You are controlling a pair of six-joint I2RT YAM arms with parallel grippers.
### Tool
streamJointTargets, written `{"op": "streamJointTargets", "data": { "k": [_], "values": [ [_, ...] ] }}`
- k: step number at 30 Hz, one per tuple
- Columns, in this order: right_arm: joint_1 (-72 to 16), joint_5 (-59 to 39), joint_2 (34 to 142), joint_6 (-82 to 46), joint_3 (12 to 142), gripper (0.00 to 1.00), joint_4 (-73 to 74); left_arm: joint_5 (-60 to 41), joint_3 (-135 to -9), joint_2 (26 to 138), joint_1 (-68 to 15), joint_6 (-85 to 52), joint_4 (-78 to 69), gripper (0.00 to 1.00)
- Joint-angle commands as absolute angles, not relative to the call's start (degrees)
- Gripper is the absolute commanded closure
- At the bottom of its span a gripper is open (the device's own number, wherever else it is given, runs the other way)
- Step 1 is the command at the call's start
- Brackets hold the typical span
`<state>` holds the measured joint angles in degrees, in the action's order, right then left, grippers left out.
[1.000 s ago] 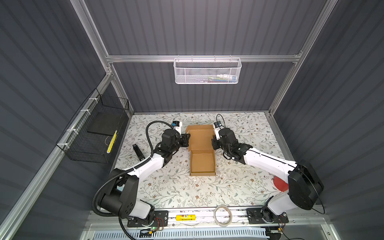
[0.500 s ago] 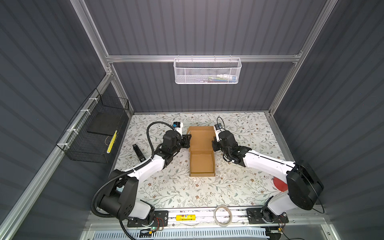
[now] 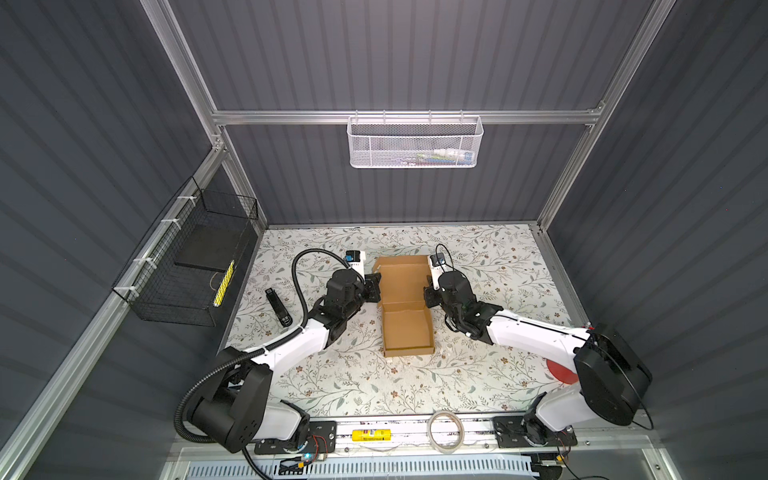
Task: Fold the paper box
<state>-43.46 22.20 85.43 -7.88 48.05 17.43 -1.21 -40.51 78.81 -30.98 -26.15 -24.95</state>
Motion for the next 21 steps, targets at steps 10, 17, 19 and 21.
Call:
{"op": "streamJointTargets", "data": {
  "k": [10, 17, 19, 21],
  "values": [
    [-50.4, 25.7, 84.2, -7.4, 42.8, 0.89, 22.8, -2.0, -35.2, 75.6, -34.1, -27.0, -32.6, 1.0],
    [-52.3, 27.9, 84.9, -7.5, 42.3, 0.89, 23.8, -0.9, -32.6, 74.7, -34.8, -27.7, -33.9, 1.0],
    [-52.8, 28.8, 84.8, -7.5, 42.2, 0.89, 23.9, -0.5, -31.9, 74.3, -35.0, -27.9, -34.1, 1.0],
    [-53.3, 29.7, 84.8, -7.5, 42.0, 0.89, 24.1, -0.1, -31.2, 73.9, -35.2, -28.0, -34.4, 1.0]
  ]
}}
